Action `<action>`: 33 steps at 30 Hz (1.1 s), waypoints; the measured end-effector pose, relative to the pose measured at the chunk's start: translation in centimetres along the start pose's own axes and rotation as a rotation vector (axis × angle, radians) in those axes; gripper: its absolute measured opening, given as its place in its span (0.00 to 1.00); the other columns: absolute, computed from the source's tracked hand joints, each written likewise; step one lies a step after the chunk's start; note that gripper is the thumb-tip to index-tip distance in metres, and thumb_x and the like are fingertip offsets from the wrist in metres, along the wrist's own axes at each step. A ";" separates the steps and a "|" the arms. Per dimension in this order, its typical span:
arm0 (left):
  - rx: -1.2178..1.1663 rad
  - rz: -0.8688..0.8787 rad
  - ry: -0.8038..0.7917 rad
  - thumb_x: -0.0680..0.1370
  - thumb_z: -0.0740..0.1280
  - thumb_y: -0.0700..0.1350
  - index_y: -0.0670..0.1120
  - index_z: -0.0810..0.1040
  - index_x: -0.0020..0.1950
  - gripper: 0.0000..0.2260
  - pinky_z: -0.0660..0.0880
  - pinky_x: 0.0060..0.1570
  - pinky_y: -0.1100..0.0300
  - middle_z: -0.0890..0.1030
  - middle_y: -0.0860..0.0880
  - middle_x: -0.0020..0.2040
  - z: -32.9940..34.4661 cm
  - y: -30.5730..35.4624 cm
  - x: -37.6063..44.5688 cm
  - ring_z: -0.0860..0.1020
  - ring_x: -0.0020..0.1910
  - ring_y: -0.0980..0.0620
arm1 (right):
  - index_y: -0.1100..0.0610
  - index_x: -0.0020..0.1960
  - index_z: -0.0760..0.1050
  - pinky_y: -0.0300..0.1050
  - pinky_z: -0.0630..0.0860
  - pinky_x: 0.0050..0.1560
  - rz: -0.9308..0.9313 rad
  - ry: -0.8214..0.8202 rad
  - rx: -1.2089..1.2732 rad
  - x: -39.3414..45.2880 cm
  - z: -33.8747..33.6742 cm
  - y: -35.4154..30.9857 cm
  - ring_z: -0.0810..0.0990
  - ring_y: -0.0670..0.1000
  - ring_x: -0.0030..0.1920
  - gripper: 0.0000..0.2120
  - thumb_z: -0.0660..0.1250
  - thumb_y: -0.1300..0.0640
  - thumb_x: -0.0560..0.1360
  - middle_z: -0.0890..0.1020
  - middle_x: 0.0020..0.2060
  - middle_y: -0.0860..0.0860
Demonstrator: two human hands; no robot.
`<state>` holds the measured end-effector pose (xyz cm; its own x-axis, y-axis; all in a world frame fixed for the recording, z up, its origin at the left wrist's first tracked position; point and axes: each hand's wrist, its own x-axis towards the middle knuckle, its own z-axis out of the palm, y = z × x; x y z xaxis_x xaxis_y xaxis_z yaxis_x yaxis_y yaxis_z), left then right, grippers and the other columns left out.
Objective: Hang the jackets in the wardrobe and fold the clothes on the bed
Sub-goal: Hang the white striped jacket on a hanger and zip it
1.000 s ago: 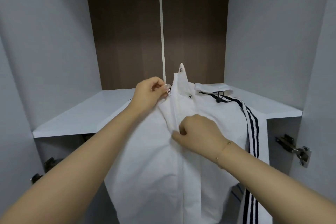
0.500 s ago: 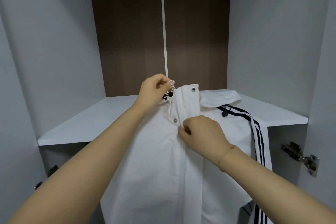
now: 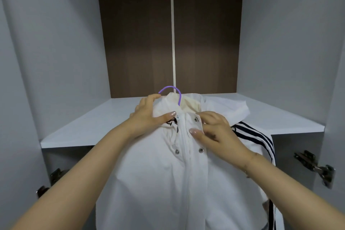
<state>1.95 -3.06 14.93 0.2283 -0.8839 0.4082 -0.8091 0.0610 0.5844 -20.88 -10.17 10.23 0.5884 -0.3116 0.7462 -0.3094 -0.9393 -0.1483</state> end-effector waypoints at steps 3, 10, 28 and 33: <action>-0.142 -0.021 -0.020 0.74 0.67 0.64 0.54 0.69 0.67 0.26 0.71 0.63 0.57 0.74 0.56 0.64 1.0 -0.7 -0.7 0.74 0.61 0.58 | 0.59 0.40 0.80 0.44 0.62 0.66 0.006 -0.102 0.060 -0.4 -0.5 0.2 0.71 0.41 0.59 0.17 0.63 0.47 0.77 0.76 0.57 0.36; -0.130 0.167 0.218 0.81 0.63 0.53 0.42 0.75 0.45 0.15 0.73 0.43 0.48 0.79 0.43 0.40 2.2 -0.1 -3.2 0.76 0.40 0.45 | 0.54 0.55 0.81 0.36 0.72 0.56 0.382 0.061 0.626 1.6 -4.4 -1.3 0.80 0.46 0.55 0.11 0.61 0.53 0.81 0.84 0.52 0.47; -0.654 -0.278 -0.221 0.81 0.64 0.47 0.46 0.80 0.57 0.09 0.79 0.48 0.63 0.84 0.49 0.50 18.5 -9.0 -20.4 0.83 0.48 0.54 | 0.62 0.50 0.81 0.39 0.76 0.53 0.634 -0.120 0.517 -23.2 9.1 -4.4 0.82 0.47 0.48 0.10 0.61 0.62 0.81 0.84 0.45 0.50; -0.708 -0.464 -0.323 0.79 0.66 0.48 0.51 0.80 0.56 0.07 0.81 0.49 0.61 0.85 0.53 0.50 21.6 -12.2 -24.3 0.83 0.49 0.54 | 0.62 0.51 0.83 0.35 0.74 0.54 0.702 -0.195 0.464 -27.9 12.1 -3.8 0.81 0.47 0.49 0.08 0.66 0.68 0.77 0.84 0.47 0.51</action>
<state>-5.40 7.68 -17.33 0.1986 -0.9714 -0.1300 -0.1273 -0.1570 0.9794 -27.05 0.34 -17.86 0.5065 -0.8208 0.2641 -0.3378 -0.4707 -0.8151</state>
